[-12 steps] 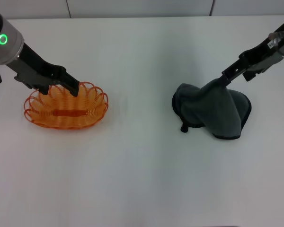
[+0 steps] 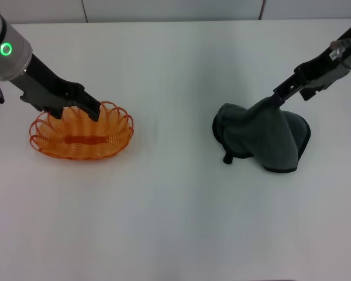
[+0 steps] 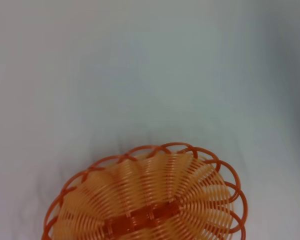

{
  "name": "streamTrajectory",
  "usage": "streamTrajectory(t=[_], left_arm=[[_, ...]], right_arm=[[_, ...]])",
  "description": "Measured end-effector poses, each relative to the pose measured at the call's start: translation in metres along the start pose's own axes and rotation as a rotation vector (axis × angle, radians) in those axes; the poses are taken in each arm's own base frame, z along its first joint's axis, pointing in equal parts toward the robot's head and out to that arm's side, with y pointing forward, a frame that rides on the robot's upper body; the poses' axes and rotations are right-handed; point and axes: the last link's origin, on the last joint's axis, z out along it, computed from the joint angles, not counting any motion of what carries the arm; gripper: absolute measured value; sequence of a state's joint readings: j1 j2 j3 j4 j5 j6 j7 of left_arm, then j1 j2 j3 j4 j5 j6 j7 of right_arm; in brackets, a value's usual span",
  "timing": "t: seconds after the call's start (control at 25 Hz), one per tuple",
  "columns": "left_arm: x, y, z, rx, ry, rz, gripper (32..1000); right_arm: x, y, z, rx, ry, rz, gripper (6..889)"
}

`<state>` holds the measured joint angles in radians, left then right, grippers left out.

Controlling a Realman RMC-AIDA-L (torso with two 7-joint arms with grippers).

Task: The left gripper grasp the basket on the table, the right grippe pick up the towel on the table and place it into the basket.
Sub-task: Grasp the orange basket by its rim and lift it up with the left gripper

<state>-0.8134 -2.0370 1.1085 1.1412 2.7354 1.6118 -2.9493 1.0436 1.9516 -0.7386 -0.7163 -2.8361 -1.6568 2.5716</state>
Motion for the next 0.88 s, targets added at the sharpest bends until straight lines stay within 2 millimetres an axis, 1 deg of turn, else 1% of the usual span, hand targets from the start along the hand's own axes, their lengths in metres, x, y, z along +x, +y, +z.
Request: streamTrajectory(t=[0.24, 0.56, 0.6, 0.64, 0.72, 0.76, 0.88], left_arm=[[0.0, 0.003, 0.001, 0.001, -0.006, 0.009, 829], [0.001, 0.001, 0.001, 0.011, 0.0, 0.008, 829], [0.001, -0.005, 0.003, 0.018, 0.006, -0.007, 830], [0.001, -0.005, 0.003, 0.018, 0.006, -0.007, 830], [0.001, -0.015, 0.008, 0.03, 0.003, -0.034, 830], [0.001, -0.017, 0.009, 0.032, 0.003, -0.037, 830], [0.0, -0.031, 0.014, 0.05, 0.004, -0.069, 829]], right_arm=[[-0.001, 0.002, 0.0, -0.003, 0.004, -0.004, 865], [-0.001, 0.003, 0.001, -0.003, 0.005, -0.009, 864], [-0.001, 0.003, 0.001, -0.004, 0.005, -0.01, 864], [-0.001, 0.003, 0.001, -0.004, 0.006, -0.012, 864], [-0.001, 0.003, 0.001, -0.004, 0.006, -0.014, 864], [-0.001, 0.003, 0.001, -0.004, 0.006, -0.014, 864], [-0.001, 0.003, 0.001, -0.004, 0.006, -0.015, 864]])
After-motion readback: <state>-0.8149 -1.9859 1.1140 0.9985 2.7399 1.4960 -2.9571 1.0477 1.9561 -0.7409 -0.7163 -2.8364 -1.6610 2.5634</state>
